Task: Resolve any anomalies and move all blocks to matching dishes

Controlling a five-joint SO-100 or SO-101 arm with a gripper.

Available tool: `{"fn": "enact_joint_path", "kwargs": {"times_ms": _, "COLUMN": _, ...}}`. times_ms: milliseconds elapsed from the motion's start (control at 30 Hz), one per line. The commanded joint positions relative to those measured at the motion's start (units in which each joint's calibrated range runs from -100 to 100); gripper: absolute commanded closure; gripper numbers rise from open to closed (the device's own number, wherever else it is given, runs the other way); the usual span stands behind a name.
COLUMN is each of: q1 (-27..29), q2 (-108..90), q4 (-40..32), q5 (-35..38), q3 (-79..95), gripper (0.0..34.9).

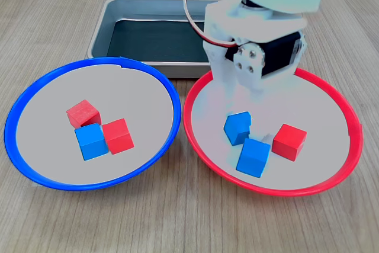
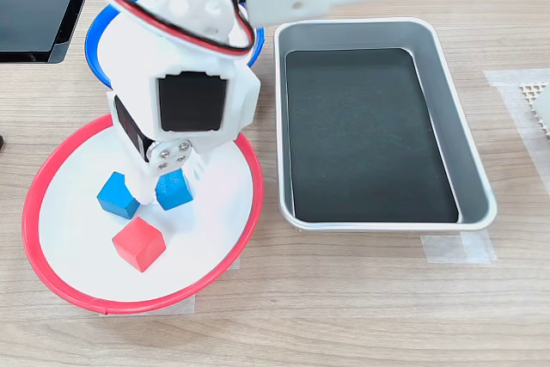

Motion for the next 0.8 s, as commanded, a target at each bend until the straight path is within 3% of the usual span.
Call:
{"fn": "enact_joint_path", "kwargs": {"times_ms": 0, "q1": 1.4, "q2": -0.3, "q4": 0.7, "q5": 0.9, "q3": -2.5, "gripper": 18.5}}
{"fn": "enact_joint_path", "kwargs": {"times_ms": 400, "q1": 0.2, "q2": -0.1, "q4": -0.1, "q5": 1.4, "q3": -1.8, "gripper": 23.0}}
{"fn": "enact_joint_path", "kwargs": {"times_ms": 767, "q1": -2.0, "q2": -0.1, "q4": 0.9, "q5": 1.0, "q3": -1.6, "gripper": 23.2}}
